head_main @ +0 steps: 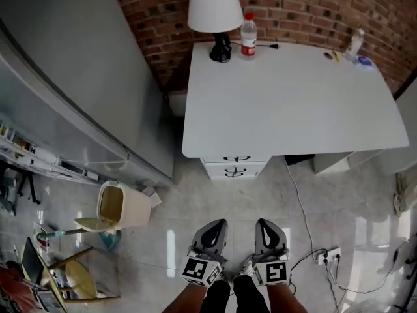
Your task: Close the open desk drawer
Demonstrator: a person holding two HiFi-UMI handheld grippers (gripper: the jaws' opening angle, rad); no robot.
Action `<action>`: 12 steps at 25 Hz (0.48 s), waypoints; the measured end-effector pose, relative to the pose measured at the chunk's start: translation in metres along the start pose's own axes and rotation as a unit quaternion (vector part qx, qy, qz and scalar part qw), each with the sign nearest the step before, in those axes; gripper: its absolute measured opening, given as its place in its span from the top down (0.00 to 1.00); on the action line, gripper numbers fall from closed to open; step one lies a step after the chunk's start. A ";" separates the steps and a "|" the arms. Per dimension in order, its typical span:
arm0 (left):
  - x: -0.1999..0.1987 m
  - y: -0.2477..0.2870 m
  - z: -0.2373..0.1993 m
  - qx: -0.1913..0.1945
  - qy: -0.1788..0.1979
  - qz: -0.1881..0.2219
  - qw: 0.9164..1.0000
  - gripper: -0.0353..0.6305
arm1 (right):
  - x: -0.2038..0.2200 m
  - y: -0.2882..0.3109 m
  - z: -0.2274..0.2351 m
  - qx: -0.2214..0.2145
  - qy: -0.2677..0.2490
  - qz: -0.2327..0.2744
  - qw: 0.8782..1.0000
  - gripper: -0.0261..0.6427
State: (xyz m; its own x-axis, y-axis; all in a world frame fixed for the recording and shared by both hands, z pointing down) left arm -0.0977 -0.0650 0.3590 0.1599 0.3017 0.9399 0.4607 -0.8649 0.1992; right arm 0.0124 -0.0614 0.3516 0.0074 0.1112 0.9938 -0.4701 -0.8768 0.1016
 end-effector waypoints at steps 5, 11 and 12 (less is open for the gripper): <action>-0.069 -0.023 0.009 -0.027 0.081 0.025 0.996 0.94 | -0.060 -0.004 -0.020 -0.017 -0.035 -0.002 0.999 0.92; -0.127 -0.029 0.012 -0.033 0.156 0.038 0.986 0.94 | -0.111 -0.004 -0.027 -0.019 -0.052 -0.018 0.998 0.92; -0.135 -0.036 0.014 -0.034 0.156 0.038 0.986 0.94 | -0.120 -0.009 -0.030 -0.018 -0.048 -0.018 0.999 0.92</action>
State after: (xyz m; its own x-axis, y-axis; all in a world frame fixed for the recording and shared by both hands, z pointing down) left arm -0.1234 -0.0692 0.2210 -0.0903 0.1061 0.9902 0.3962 -0.9084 0.1335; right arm -0.0106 -0.0526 0.2295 0.1082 0.0951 0.9896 -0.4992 -0.8556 0.1368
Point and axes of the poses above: the fingertips, and each gripper's own axes: y forward along the fingers, z to its right, x out of its underside, the point moved 1 cm from there along -y, backward along the fingers, and after that the axes turned 5 degrees about -x, right-handed, at the moved point
